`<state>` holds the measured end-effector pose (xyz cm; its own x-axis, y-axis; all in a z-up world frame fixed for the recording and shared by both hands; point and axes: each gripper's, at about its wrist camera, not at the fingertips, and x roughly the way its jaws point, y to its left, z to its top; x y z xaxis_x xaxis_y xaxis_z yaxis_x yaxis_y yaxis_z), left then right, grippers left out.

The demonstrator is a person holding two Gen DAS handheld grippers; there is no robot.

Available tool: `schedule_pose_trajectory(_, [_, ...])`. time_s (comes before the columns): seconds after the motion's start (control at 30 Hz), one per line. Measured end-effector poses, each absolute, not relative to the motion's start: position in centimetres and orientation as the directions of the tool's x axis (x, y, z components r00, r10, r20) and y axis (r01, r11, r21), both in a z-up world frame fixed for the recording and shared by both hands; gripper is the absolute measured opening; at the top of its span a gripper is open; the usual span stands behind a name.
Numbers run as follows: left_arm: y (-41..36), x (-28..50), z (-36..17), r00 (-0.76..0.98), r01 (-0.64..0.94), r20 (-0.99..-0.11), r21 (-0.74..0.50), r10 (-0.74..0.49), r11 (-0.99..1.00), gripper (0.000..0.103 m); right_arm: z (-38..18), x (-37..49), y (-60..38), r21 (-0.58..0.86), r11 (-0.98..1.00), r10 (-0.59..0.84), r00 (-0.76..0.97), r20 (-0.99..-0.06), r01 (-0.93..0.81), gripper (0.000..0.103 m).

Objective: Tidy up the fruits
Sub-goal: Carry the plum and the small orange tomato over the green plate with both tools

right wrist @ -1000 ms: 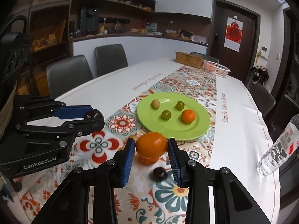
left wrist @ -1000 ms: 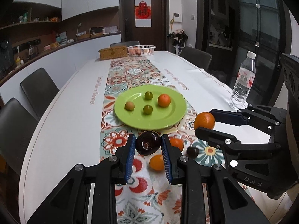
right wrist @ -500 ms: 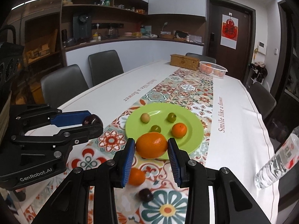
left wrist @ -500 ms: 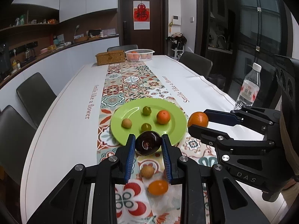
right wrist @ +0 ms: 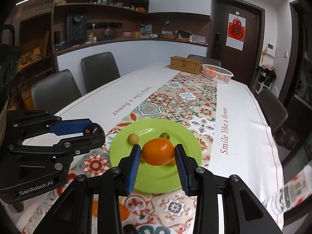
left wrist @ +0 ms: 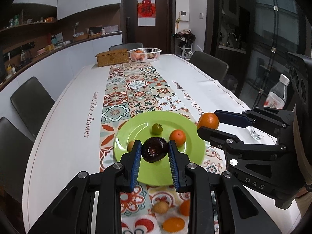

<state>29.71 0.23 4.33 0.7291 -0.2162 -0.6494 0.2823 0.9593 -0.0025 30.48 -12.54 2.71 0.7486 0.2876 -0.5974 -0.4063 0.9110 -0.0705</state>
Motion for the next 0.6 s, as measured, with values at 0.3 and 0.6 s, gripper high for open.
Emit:
schedule_pose_trajectory(0.3, [0.5,34.1,3.0,0.68,0.28,-0.689,-0.071,-0.25,0.957,0.028,1.8,34.7,-12.3,-0.07,0.91,0.272,0.715,-0.644,-0.409,0.037])
schedule_pose_trajectory(0.6, [0.1,37.9,0.6,0.637,0.269,-0.733,-0.078,-0.238,0.96,0.028,-0.2,38.8,-12.4,-0.07,0.915,0.238,0.672,-0.701,-0.397,0.037])
